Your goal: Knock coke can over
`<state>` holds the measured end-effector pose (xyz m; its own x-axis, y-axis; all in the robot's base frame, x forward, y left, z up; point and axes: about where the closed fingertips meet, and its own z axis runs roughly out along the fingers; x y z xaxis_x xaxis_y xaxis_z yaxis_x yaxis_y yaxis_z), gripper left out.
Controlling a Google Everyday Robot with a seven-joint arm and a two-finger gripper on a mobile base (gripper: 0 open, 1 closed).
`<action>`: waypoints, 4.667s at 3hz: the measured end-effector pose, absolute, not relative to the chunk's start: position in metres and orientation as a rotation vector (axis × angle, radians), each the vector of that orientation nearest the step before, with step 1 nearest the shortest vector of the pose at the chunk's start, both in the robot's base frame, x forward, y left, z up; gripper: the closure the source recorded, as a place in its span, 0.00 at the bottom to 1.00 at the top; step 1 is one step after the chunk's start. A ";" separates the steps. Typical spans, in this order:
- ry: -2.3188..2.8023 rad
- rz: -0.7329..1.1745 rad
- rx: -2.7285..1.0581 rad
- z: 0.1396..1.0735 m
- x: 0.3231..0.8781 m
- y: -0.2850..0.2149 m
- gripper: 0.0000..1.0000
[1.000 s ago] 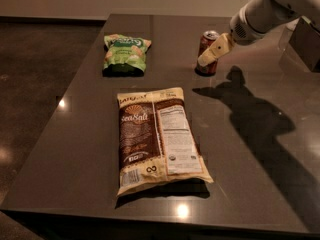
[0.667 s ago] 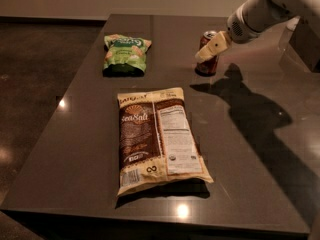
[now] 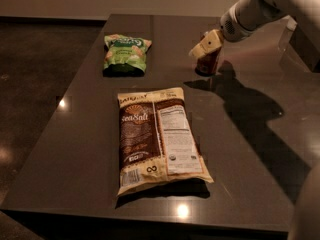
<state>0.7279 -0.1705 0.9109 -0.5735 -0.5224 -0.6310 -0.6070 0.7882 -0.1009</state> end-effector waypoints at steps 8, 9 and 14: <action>2.273 0.017 -1.567 0.969 0.678 -0.095 1.00; 2.274 -0.103 -1.667 0.960 0.676 -0.085 1.00; 2.245 -0.256 -2.026 0.889 0.653 -0.063 0.00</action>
Offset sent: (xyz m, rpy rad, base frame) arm 0.0088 0.0084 0.0042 0.0292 -0.0073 0.0438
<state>0.6525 -0.0634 0.8885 -0.1052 -0.9939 0.0335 -0.9759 0.0967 -0.1956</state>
